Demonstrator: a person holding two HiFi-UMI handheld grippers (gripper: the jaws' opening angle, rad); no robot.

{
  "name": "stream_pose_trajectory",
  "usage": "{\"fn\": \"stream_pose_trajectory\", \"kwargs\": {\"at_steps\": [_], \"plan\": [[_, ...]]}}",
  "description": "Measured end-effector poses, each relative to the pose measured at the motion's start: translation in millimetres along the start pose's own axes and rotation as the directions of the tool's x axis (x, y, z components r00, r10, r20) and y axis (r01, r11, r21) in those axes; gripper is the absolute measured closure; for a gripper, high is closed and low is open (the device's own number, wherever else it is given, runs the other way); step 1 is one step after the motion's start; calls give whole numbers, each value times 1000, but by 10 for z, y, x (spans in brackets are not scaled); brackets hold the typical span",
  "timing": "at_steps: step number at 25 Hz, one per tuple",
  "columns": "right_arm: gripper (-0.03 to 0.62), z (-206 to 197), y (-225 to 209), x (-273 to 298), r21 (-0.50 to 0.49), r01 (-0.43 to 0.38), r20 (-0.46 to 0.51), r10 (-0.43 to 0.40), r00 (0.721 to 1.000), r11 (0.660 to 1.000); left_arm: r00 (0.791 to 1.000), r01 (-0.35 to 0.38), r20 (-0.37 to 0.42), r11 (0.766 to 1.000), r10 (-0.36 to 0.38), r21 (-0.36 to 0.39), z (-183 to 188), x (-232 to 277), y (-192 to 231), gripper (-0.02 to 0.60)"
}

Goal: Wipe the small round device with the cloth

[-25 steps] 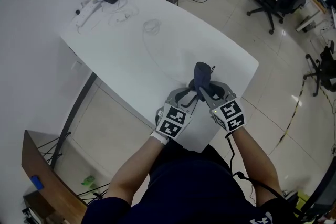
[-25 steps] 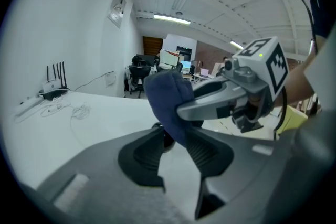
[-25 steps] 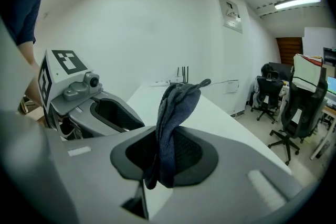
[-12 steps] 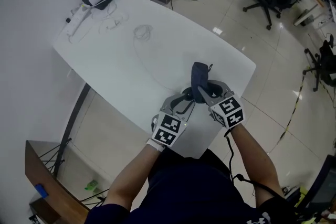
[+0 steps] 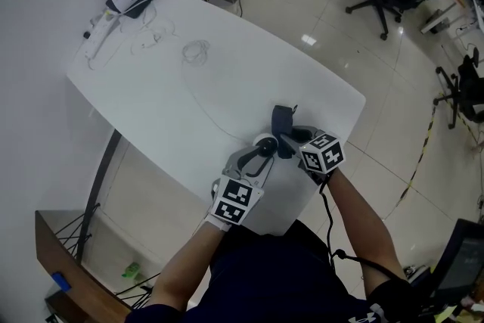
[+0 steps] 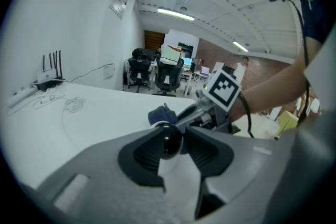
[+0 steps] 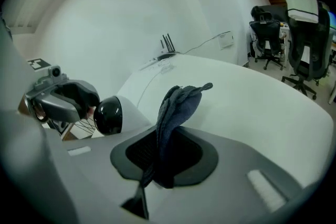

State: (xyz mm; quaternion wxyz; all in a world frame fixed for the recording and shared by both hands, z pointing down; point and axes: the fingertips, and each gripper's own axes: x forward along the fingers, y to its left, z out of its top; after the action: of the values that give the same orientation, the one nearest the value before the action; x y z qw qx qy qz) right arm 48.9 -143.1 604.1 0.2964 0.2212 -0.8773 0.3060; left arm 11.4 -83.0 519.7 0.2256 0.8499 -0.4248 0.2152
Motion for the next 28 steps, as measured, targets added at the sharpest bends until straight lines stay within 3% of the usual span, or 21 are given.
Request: {"fn": "stream_pose_trajectory", "kwargs": {"at_steps": [7, 11, 15, 21, 28], "plan": [[516, -100, -47, 128, -100, 92, -56, -97, 994, 991, 1000, 0, 0, 1000, 0, -1, -15, -2, 14, 454], [516, 73, -2, -37, -116, 133, 18, -132, 991, 984, 1000, 8, 10, 1000, -8, 16, -20, -54, -8, 454], [516, 388, 209, -374, -111, 102, 124, -88, 988, 989, 1000, 26, 12, 999, -27, 42, -54, -64, -44, 454], [515, 739, 720, -903, -230, 24, 192, 21, 981, 973, 998, 57, 6, 993, -58, 99, -43, -71, -249, 454], [516, 786, 772, -738, -435, -96, 38, 124, 991, 895, 999, 34, -4, 993, -34, 114, 22, -32, -319, 454]]}}
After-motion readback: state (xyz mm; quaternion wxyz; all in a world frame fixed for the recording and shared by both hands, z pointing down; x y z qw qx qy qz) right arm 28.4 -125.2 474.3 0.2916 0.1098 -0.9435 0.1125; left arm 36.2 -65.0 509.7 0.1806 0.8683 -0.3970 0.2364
